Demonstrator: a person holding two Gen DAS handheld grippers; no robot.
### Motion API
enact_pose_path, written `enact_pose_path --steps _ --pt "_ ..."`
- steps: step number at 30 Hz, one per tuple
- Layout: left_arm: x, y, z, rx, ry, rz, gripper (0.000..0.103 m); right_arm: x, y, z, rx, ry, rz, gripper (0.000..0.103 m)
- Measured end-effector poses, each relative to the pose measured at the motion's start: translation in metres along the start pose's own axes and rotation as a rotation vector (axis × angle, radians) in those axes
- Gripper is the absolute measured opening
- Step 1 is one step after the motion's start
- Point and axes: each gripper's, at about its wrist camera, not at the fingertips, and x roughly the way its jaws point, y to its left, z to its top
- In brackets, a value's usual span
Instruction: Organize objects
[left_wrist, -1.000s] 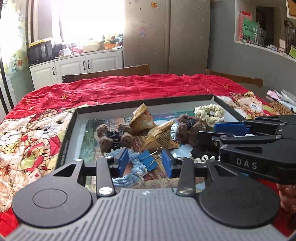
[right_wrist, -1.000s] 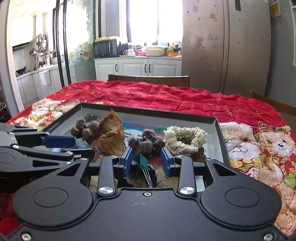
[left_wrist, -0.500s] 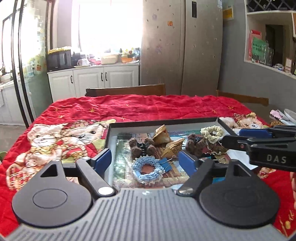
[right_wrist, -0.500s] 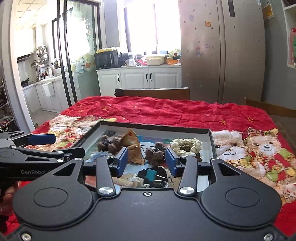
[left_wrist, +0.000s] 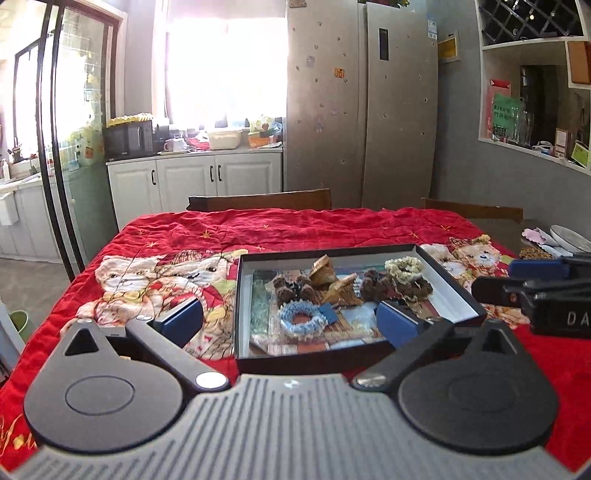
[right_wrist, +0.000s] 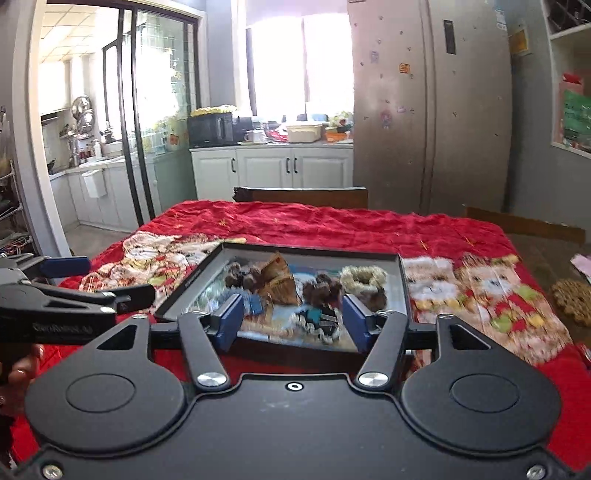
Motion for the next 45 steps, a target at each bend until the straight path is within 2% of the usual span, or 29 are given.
enact_pose_path --steps 6,20,26,45 --pt "-0.02 -0.002 -0.019 0.001 0.033 -0.014 0.103 -0.025 0.002 -0.026 0.044 0.025 -0.025 0.062" --pt "-0.049 -0.015 -0.055 0.021 0.065 -0.03 0.103 -0.047 0.014 -0.063 0.054 0.075 -0.087 0.086" --pt "-0.053 -0.017 -0.065 0.024 0.072 -0.023 0.103 -0.046 0.015 -0.075 0.067 0.108 -0.106 0.091" --pt "-0.051 -0.016 -0.074 -0.002 0.09 -0.01 0.103 -0.039 0.015 -0.084 0.079 0.149 -0.132 0.096"
